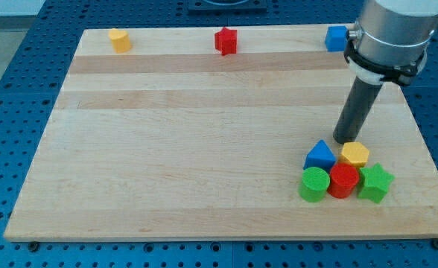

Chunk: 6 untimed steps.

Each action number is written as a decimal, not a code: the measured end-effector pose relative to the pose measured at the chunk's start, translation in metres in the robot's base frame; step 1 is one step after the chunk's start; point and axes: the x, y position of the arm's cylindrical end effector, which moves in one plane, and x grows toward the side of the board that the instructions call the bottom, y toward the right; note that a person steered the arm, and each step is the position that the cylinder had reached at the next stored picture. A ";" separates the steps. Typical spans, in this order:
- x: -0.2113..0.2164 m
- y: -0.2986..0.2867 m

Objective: Place your arm in between red star and blue cube

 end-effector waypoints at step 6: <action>-0.213 -0.074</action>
